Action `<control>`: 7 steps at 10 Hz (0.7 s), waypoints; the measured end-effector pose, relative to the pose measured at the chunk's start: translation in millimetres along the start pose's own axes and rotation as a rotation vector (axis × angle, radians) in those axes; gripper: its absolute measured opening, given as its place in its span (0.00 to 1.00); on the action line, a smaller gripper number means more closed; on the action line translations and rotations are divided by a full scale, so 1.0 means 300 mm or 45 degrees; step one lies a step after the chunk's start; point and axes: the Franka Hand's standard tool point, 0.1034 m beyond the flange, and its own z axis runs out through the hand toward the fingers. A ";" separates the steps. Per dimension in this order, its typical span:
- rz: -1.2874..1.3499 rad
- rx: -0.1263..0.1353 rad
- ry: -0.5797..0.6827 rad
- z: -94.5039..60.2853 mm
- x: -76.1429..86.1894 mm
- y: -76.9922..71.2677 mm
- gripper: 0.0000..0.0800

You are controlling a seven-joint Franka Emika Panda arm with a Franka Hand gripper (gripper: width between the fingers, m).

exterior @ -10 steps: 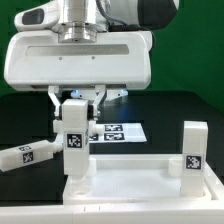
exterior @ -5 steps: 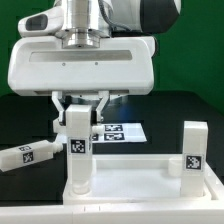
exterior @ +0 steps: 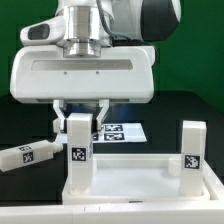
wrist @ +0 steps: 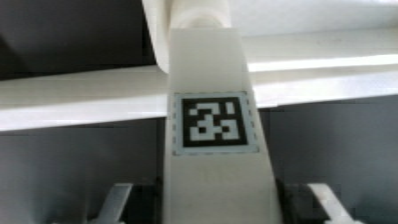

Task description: Assemble desk

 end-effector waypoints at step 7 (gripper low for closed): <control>0.006 0.004 0.013 -0.017 0.029 0.004 0.71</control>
Offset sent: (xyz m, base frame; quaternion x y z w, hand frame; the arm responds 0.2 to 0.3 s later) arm 0.0000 0.0000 0.0000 0.0000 0.0000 0.0000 1.0000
